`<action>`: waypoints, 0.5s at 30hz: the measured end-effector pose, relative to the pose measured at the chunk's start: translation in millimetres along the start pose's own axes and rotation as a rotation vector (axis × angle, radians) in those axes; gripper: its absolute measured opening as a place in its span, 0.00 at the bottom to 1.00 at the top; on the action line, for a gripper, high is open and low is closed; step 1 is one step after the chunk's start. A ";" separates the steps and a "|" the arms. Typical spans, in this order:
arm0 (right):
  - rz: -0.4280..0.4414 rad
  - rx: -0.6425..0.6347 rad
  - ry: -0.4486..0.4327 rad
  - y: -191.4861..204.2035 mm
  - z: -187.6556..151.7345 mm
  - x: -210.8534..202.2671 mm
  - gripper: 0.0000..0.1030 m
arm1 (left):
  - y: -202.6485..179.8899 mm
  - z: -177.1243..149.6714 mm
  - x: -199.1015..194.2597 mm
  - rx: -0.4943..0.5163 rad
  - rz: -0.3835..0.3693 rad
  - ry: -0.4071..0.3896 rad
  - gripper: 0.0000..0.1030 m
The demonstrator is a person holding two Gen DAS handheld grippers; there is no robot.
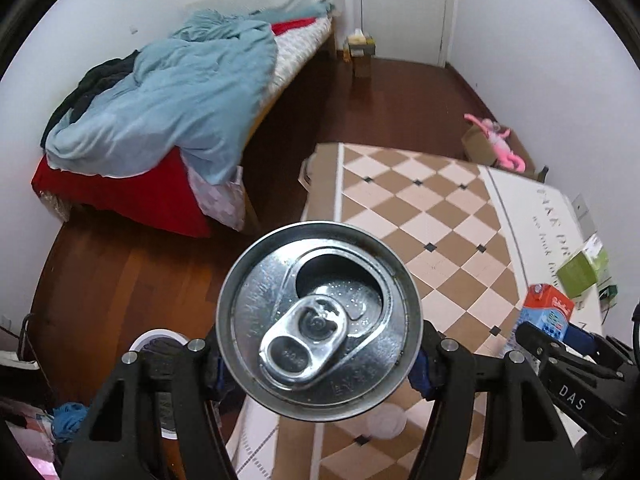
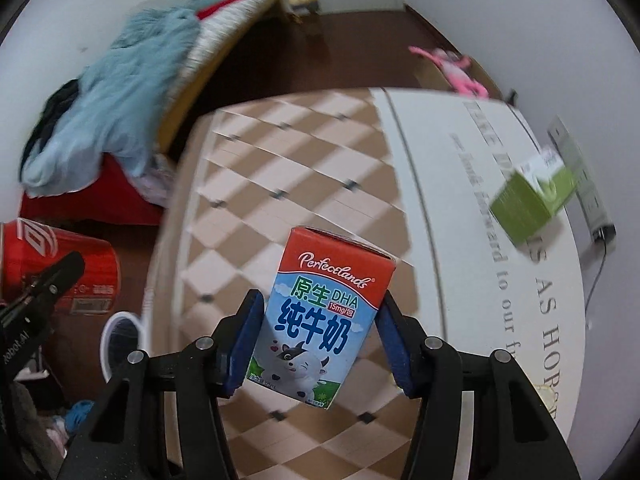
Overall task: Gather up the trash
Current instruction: 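Carry the can and milk carton over the bin and open both tools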
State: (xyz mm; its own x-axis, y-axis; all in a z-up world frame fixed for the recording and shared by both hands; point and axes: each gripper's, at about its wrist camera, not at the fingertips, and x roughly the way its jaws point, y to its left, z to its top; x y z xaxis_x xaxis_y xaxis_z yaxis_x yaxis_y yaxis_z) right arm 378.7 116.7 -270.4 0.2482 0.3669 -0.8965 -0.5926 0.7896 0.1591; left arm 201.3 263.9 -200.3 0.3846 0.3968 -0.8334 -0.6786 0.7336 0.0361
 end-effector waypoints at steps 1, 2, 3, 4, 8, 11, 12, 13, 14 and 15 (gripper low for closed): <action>0.010 -0.019 -0.016 9.6 -0.1 -9.5 0.57 | 7.4 -0.9 -8.8 -0.012 -0.002 -0.012 0.61; 0.020 -0.030 -0.029 17.1 -0.4 -16.9 0.57 | 15.5 -1.8 -17.1 -0.024 -0.008 -0.022 0.61; 0.032 -0.045 -0.042 26.9 -0.9 -24.7 0.57 | 22.4 -2.6 -24.3 -0.033 -0.009 -0.031 0.61; 0.048 -0.063 -0.054 37.5 -1.4 -33.5 0.57 | 30.7 -3.5 -31.9 -0.044 -0.009 -0.042 0.61; 0.103 -0.133 -0.090 86.1 -5.7 -59.9 0.57 | 70.4 -7.6 -68.5 -0.088 -0.001 -0.096 0.61; 0.152 -0.183 -0.106 125.4 -11.2 -76.6 0.57 | 103.7 -14.4 -94.9 -0.114 0.022 -0.131 0.61; 0.170 -0.201 -0.109 140.4 -13.5 -80.8 0.57 | 113.1 -16.8 -101.1 -0.122 0.029 -0.138 0.61; 0.188 -0.216 -0.110 154.3 -16.7 -83.8 0.57 | 124.4 -20.3 -107.6 -0.131 0.038 -0.145 0.61; 0.204 -0.233 -0.110 167.1 -19.8 -85.9 0.57 | 136.9 -24.0 -113.9 -0.139 0.049 -0.151 0.61; 0.219 -0.251 -0.109 182.6 -23.9 -87.4 0.57 | 150.3 -28.8 -119.0 -0.150 0.061 -0.154 0.61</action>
State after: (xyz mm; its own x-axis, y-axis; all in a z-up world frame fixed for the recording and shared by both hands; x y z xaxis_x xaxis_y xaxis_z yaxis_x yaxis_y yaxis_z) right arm 230.5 217.1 -172.9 0.1666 0.5752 -0.8008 -0.8073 0.5459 0.2241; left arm 35.5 311.1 -111.6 0.4234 0.5261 -0.7375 -0.7846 0.6200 -0.0082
